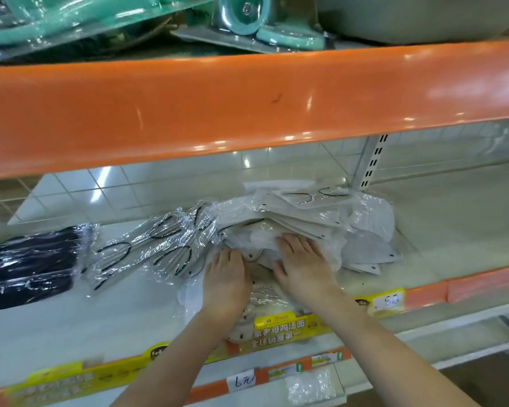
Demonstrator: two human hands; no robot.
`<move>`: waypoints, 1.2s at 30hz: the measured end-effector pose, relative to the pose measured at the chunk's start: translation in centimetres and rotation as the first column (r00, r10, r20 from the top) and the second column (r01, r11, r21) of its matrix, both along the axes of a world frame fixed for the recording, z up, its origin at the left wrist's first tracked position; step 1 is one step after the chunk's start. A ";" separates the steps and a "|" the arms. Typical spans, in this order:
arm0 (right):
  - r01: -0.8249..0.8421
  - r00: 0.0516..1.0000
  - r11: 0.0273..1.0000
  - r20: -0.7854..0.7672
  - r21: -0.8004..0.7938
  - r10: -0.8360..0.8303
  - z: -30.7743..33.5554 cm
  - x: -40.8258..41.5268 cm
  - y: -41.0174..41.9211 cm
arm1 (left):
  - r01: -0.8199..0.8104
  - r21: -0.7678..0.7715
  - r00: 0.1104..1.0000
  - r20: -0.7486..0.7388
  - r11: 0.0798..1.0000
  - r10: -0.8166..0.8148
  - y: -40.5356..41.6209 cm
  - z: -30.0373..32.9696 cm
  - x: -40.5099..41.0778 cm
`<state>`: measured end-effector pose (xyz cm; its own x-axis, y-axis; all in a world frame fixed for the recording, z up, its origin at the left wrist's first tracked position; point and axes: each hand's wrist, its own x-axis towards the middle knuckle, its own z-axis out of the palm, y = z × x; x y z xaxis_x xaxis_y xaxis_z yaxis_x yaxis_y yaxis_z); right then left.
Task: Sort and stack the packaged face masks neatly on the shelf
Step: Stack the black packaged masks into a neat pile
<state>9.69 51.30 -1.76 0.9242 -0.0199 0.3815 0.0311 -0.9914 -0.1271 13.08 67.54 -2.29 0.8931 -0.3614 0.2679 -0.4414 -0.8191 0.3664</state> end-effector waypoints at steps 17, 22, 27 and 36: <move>-0.196 0.975 0.975 0.082 -0.106 0.205 -0.8 -0.3 0.1 | 0.133 -0.189 0.968 -0.188 0.973 -0.169 -1.4 3.1 1.0; -0.162 0.967 0.982 0.182 -0.094 0.177 0.6 -0.5 0.4 | 0.096 0.127 0.990 -0.114 0.987 -0.082 -0.8 1.2 0.9; -0.306 0.952 0.948 -0.006 -0.090 0.307 0.8 -1.2 1.9 | 0.086 0.176 0.996 -0.030 0.981 -0.082 0.3 0.5 0.3; -0.170 0.983 0.974 -0.100 -0.151 0.156 0.4 -0.1 1.2 | 0.052 0.376 0.994 0.067 0.925 -0.083 2.0 -0.1 -0.3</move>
<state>9.56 52.46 -1.33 0.9396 0.1879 0.2861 0.1899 -0.9816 0.0212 12.75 69.56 -2.37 0.8443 -0.5078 0.1714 -0.5156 -0.8569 0.0012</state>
